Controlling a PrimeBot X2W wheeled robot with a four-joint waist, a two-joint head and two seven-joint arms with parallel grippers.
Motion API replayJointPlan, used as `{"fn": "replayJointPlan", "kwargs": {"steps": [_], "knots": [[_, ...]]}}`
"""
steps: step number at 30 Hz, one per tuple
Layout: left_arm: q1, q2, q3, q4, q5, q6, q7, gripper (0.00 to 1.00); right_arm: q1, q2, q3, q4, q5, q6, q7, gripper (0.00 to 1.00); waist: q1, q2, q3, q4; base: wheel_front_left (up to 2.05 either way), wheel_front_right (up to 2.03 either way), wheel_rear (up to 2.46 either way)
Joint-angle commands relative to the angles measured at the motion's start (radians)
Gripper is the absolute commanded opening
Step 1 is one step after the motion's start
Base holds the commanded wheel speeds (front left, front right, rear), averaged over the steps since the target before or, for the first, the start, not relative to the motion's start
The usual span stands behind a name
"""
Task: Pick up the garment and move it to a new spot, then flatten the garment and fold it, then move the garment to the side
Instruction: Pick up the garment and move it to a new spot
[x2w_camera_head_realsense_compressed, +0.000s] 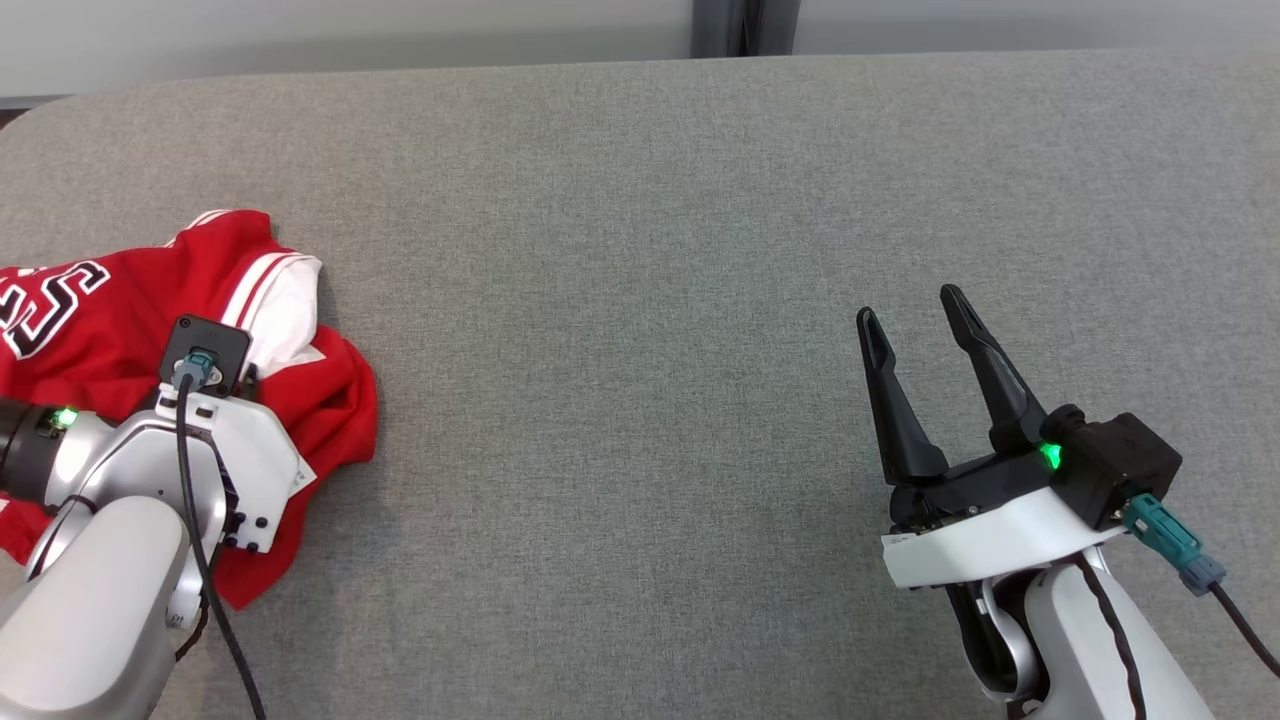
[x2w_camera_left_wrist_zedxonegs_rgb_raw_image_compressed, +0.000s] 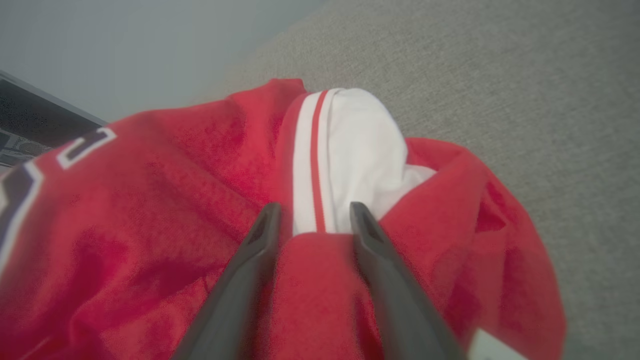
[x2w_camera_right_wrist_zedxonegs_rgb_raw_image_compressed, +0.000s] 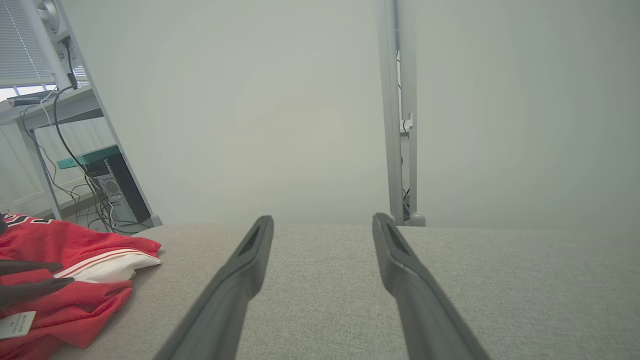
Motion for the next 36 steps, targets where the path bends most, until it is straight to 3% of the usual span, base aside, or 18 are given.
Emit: {"fn": "replayJointPlan", "kwargs": {"steps": [1,7,16,20,28,36], "knots": [[0.010,0.014,0.008,-0.015,-0.001,0.010,-0.029,0.00,-0.007,-0.007,-0.002,-0.002,0.007,0.000,-0.006,1.00,0.0000,0.0000,-0.003,0.000,0.00,0.00,0.00],[0.026,0.016,0.048,-0.049,0.002,0.049,-0.173,0.00,-0.001,-0.007,-0.003,0.000,0.004,0.000,-0.006,1.00,0.0000,0.0000,-0.018,0.002,0.00,0.00,0.00],[-0.010,0.015,0.181,-0.135,-0.038,0.108,-0.474,0.00,0.028,-0.007,-0.002,0.014,-0.005,0.000,-0.006,1.00,0.0000,0.0000,-0.074,0.002,0.00,0.00,0.00],[-0.066,0.041,0.215,-0.181,-0.033,0.098,-0.540,0.00,0.035,-0.007,0.004,0.017,-0.004,0.000,-0.006,1.00,0.0000,0.0000,-0.097,-0.004,0.00,0.00,0.00],[-0.228,0.086,0.221,-0.243,-0.004,0.051,-0.552,0.00,0.052,-0.007,0.011,0.018,0.005,0.000,-0.006,1.00,0.0000,0.0000,-0.123,-0.031,0.00,0.00,0.00],[-0.391,0.077,0.164,-0.240,0.044,-0.010,-0.555,0.00,0.064,-0.007,0.016,0.019,0.010,0.000,-0.006,1.00,0.0000,0.0000,-0.145,-0.071,0.00,0.00,0.00]]}}
